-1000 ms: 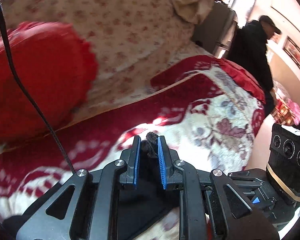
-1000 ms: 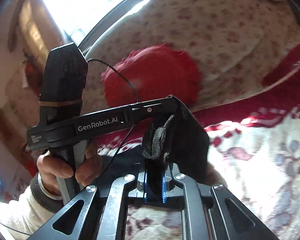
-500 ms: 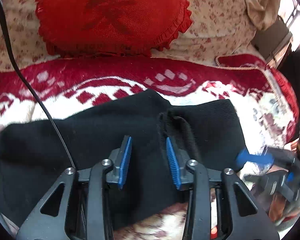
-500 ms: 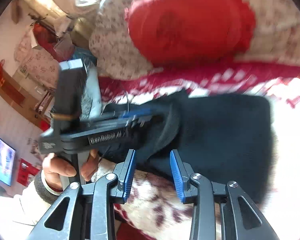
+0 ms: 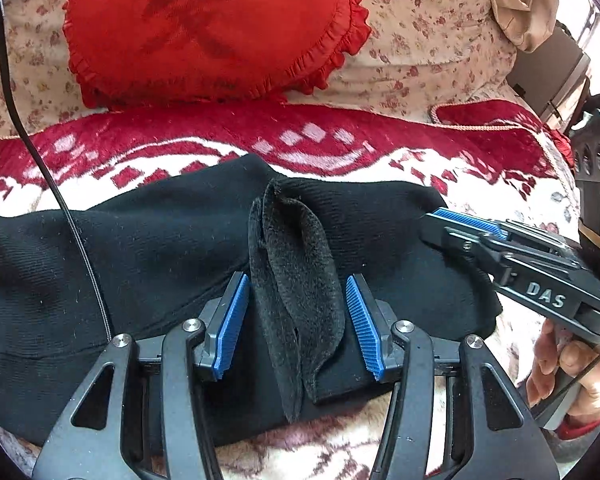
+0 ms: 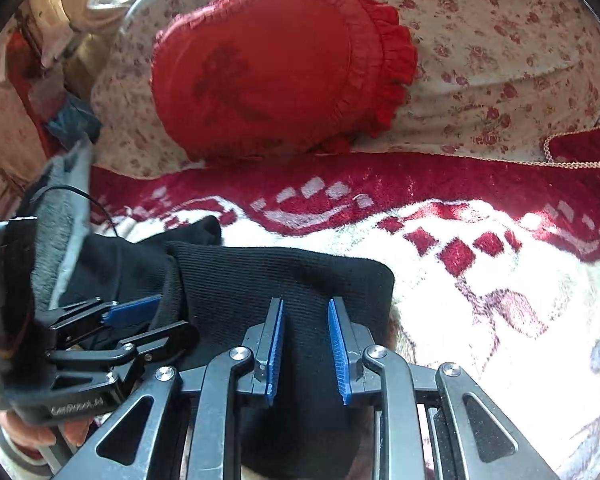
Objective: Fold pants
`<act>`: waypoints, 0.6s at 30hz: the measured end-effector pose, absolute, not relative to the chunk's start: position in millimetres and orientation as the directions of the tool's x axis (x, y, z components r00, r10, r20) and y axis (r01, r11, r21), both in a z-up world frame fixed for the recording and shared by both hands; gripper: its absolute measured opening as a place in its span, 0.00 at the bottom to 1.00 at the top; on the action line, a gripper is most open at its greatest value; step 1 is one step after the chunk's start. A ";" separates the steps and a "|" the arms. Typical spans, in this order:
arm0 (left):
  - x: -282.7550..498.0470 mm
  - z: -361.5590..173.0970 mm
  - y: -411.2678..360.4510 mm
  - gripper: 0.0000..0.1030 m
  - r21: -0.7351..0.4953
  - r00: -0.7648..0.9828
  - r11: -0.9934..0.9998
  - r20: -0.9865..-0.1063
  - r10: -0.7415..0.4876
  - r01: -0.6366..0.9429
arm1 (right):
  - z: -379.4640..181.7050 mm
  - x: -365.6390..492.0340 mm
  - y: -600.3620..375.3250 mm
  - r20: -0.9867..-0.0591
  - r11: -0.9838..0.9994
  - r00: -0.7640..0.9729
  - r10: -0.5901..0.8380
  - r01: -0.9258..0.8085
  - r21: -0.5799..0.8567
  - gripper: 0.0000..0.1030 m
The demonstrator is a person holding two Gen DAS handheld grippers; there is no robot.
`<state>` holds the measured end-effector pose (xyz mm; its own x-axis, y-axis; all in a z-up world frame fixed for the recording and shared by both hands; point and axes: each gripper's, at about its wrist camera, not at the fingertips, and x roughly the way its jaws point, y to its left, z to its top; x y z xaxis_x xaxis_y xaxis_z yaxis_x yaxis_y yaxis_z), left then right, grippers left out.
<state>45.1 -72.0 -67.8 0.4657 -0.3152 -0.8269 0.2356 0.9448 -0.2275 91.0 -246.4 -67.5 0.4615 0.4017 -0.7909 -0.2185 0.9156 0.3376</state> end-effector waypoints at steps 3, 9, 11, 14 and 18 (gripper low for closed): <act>45.7 -71.3 -73.4 0.49 -0.224 0.489 0.951 -0.818 -0.302 0.212 | -75.4 100.7 -244.2 -0.799 0.919 0.455 0.394 -0.210 0.333 0.21; 41.4 -66.9 -70.9 0.48 -0.208 0.484 0.955 -0.827 -0.286 0.210 | -61.5 95.3 -247.8 -0.795 0.912 0.448 0.410 -0.197 0.360 0.21; 38.3 -62.5 -64.6 0.48 -0.202 0.488 0.960 -0.830 -0.272 0.191 | -53.4 85.3 -252.3 -0.785 0.905 0.451 0.424 -0.194 0.377 0.21; 35.8 -61.8 -59.2 0.48 -0.201 0.496 0.964 -0.828 -0.261 0.172 | -43.6 65.1 -255.2 -0.784 0.907 0.457 0.421 -0.210 0.365 0.21; 33.2 -65.2 -59.5 0.48 -0.188 0.500 0.969 -0.831 -0.244 0.160 | -47.9 43.2 -251.6 -0.796 0.909 0.439 0.416 -0.221 0.353 0.21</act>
